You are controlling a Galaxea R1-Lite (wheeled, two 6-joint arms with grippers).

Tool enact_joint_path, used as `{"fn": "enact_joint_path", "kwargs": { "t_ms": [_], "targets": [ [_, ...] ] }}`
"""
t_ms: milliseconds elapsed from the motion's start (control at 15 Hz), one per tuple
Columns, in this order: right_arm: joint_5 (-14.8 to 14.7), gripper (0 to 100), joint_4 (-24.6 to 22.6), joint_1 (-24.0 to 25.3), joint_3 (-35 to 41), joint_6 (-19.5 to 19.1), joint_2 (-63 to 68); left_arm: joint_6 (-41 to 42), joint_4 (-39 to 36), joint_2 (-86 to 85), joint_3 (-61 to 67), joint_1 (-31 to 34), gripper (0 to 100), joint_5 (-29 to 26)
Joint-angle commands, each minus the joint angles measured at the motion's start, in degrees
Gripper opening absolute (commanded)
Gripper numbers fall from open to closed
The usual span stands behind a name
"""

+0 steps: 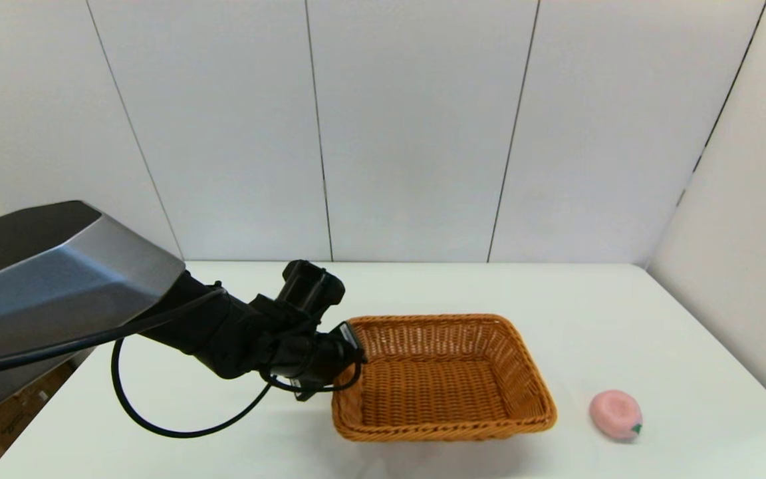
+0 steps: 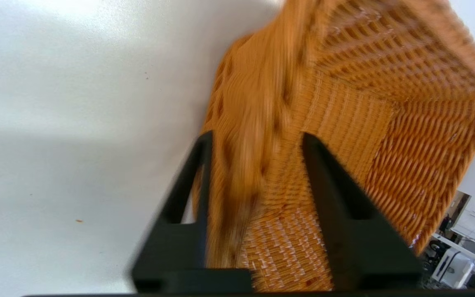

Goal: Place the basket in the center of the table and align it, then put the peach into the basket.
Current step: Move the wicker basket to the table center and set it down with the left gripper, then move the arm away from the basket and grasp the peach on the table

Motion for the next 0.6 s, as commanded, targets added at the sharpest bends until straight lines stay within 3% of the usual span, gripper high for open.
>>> {"fn": "enact_joint_path", "kwargs": {
  "t_ms": [67, 333, 600],
  "targets": [
    [0.0, 100, 0.06, 0.04, 0.05, 0.02, -0.01, -0.37, -0.57, 0.09, 0.27, 0.07, 100, 0.08],
    [0.0, 100, 0.06, 0.04, 0.05, 0.02, -0.01, 1.13, -0.57, -4.13, 0.36, 3.32, 100, -0.01],
    [0.0, 100, 0.06, 0.04, 0.05, 0.02, -0.01, 9.92, -0.04, -27.25, 2.12, 6.75, 100, -0.19]
  ]
}}
